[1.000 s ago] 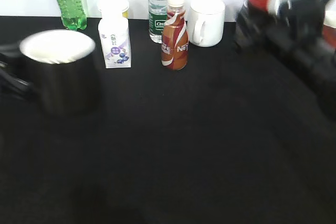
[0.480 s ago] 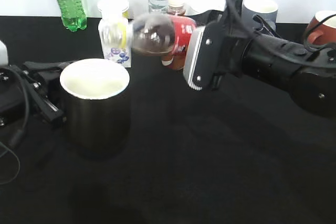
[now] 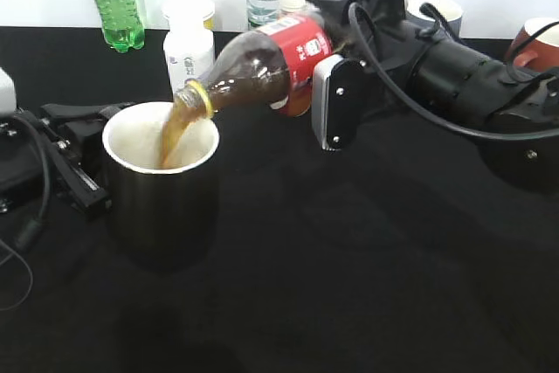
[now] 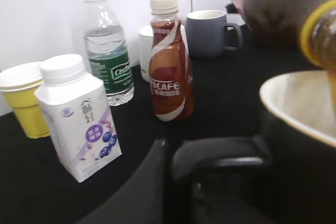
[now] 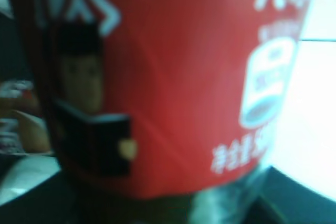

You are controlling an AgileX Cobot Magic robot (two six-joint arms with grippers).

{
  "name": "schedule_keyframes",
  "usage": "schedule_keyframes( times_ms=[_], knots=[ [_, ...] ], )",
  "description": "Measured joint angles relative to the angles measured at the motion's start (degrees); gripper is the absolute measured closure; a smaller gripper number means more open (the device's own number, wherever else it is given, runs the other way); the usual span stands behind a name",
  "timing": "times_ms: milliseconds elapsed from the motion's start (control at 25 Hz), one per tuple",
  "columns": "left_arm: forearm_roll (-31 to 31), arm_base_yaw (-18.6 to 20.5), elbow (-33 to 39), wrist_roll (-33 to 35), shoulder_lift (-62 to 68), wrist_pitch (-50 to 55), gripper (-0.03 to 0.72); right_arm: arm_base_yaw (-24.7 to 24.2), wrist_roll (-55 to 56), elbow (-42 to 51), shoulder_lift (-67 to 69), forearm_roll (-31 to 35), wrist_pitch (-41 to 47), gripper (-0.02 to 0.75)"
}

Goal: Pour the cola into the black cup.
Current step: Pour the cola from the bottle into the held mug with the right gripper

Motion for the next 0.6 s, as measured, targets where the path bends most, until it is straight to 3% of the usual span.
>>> schedule_keyframes(
  times_ms=[600],
  knots=[
    [0.4, 0.0, 0.0, 0.3, 0.0, -0.5, 0.647, 0.0, -4.9, 0.0, 0.0, 0.3, -4.2, 0.369]
  ],
)
